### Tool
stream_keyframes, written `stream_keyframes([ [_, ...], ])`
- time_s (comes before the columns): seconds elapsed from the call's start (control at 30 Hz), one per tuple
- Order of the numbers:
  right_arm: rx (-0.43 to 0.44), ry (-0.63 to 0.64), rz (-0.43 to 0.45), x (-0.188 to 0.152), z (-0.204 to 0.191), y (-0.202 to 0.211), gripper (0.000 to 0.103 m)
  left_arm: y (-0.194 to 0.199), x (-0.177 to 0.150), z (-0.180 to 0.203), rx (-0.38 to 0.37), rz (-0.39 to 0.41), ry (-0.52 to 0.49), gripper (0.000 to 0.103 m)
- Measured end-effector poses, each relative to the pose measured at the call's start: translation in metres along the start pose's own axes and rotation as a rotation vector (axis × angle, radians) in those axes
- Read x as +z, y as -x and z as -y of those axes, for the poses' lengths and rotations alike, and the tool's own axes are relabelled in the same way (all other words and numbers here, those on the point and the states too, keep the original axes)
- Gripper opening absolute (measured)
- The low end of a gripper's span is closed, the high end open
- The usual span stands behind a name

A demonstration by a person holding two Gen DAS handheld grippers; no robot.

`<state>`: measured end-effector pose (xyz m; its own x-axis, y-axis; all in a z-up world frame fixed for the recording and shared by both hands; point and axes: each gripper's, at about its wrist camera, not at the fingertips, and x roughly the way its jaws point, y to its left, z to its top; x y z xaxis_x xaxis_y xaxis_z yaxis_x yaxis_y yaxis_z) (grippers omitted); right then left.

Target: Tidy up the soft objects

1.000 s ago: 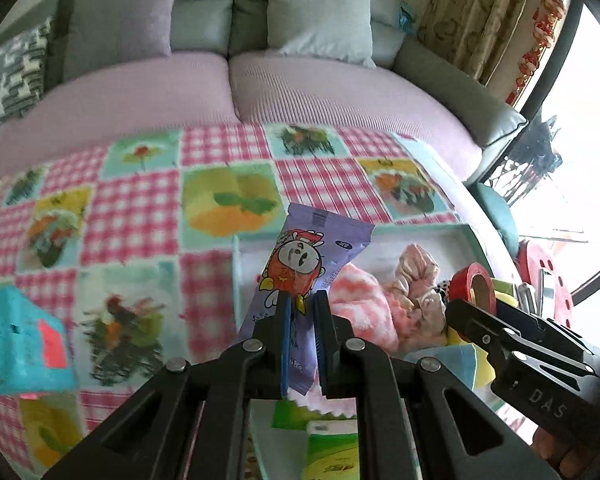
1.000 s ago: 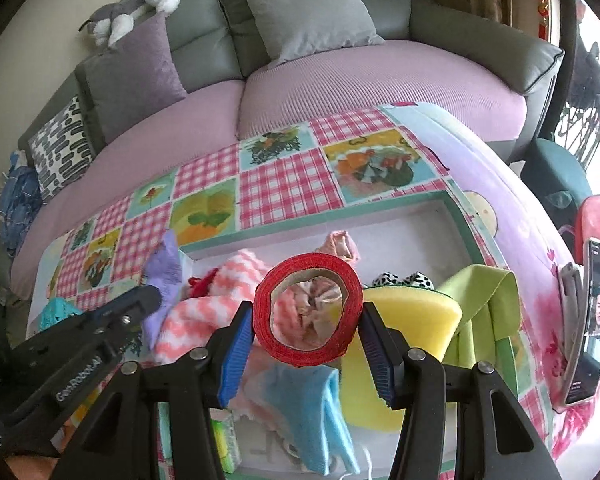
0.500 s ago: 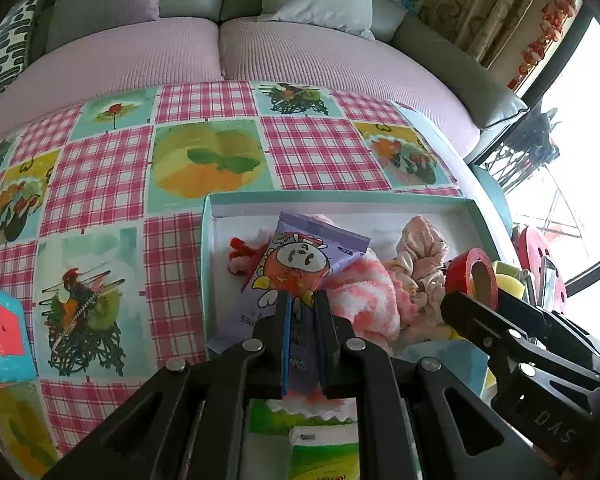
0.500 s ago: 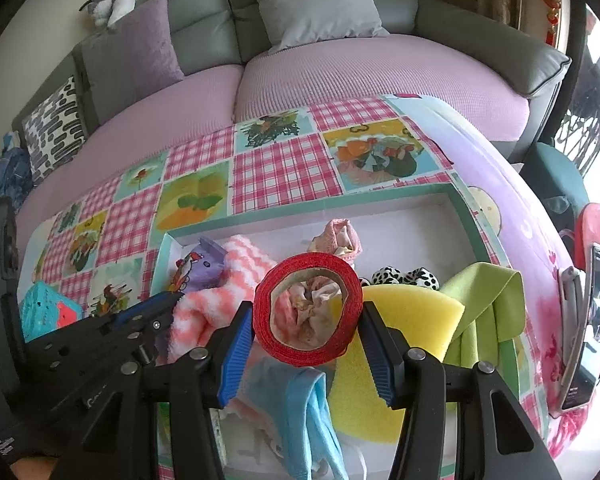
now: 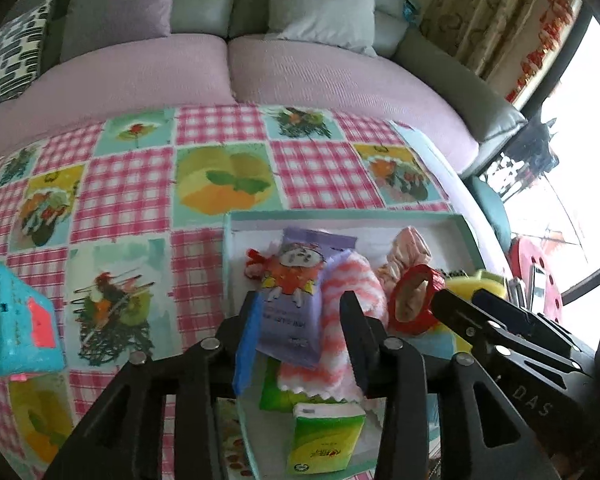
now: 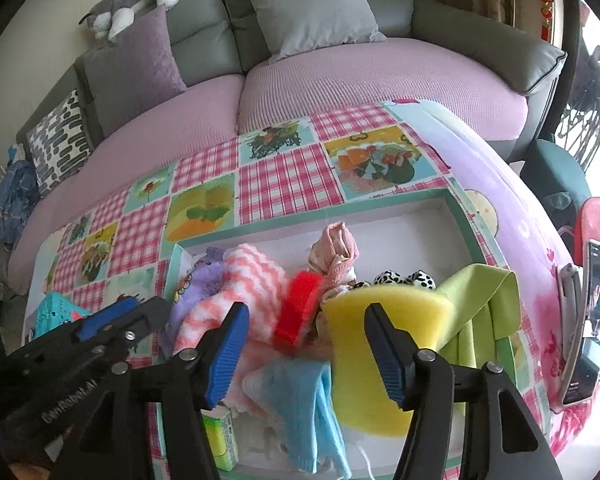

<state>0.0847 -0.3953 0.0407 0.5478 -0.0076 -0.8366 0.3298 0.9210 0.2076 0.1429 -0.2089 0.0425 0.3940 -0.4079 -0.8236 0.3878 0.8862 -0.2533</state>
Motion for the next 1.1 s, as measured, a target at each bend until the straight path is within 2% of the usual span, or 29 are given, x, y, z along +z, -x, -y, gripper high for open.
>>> stream_keyframes([
  [0.17, -0.002, 0.005, 0.006, 0.000, -0.001, 0.004, 0.067, 0.004, 0.001, -0.018, 0.095, 0.014, 0.042, 0.048],
  [0.27, -0.013, 0.018, -0.008, 0.000, -0.003, 0.001, 0.079, 0.001, -0.001, -0.030, 0.170, 0.000, 0.068, 0.050],
  [0.3, -0.016, 0.022, -0.010, 0.000, -0.003, 0.000, 0.082, -0.001, -0.001, -0.035, 0.198, -0.006, 0.078, 0.056],
  [0.33, -0.019, 0.026, -0.010, -0.001, -0.004, -0.001, 0.086, -0.001, -0.002, -0.038, 0.213, -0.009, 0.084, 0.071],
  [0.4, -0.023, 0.037, -0.006, -0.001, -0.006, -0.002, 0.095, -0.003, -0.004, -0.045, 0.252, -0.011, 0.098, 0.084],
  [0.43, -0.025, 0.042, -0.006, -0.001, -0.007, -0.002, 0.101, -0.003, -0.006, -0.049, 0.276, -0.007, 0.101, 0.084],
  [0.47, -0.028, 0.048, -0.006, -0.001, -0.007, -0.003, 0.103, -0.002, -0.007, -0.051, 0.293, -0.005, 0.103, 0.084],
  [0.6, -0.043, 0.059, -0.010, -0.002, -0.009, -0.005, 0.103, 0.003, -0.009, -0.058, 0.315, 0.013, 0.116, 0.090],
  [0.8, -0.058, 0.068, -0.015, -0.006, -0.013, -0.004, 0.103, 0.014, -0.017, -0.063, 0.321, 0.030, 0.119, 0.090],
  [0.97, -0.065, 0.090, -0.013, -0.012, -0.023, 0.002, 0.103, 0.024, -0.036, -0.070, 0.370, 0.007, 0.089, 0.090],
  [1.1, -0.066, 0.117, -0.015, -0.022, -0.033, 0.008, 0.103, 0.031, -0.053, -0.088, 0.401, -0.011, 0.113, 0.090],
])
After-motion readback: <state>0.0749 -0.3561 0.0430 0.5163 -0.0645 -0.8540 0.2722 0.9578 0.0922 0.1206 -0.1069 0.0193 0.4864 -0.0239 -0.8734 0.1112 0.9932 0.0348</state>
